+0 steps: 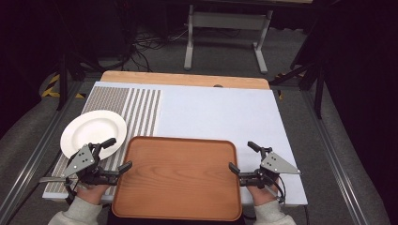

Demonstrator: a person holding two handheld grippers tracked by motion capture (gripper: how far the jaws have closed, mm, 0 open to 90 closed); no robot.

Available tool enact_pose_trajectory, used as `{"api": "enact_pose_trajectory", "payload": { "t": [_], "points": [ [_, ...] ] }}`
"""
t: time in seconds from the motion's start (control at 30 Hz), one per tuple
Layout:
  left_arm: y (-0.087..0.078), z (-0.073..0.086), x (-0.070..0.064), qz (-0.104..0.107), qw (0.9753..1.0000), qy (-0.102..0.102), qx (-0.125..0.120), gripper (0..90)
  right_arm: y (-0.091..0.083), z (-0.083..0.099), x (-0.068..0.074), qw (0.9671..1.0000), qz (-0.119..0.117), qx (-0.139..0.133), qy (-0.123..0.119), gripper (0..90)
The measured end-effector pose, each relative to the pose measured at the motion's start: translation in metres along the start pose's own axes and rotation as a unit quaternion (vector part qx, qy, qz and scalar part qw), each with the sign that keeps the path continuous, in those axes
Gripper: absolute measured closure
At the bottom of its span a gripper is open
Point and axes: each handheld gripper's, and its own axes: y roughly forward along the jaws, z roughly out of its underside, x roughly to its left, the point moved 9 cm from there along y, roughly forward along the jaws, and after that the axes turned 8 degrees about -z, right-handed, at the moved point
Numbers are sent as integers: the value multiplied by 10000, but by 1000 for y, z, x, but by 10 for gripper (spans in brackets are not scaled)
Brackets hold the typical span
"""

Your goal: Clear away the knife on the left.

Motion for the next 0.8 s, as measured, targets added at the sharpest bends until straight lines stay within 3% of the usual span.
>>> {"api": "enact_pose_trajectory", "payload": {
  "t": [0.17,0.53,0.8],
  "points": [
    [1,1,0,53,10000,-33,77,36,1,0,1,10000,-25,9,2,5],
    [3,3,-1,209,9989,-384,162,42,0,-2,1,10000,-11,-15,-21,5],
    [2,2,-1,257,9988,-312,269,44,0,-3,2,10000,-46,-34,-25,5]
  ]
}}
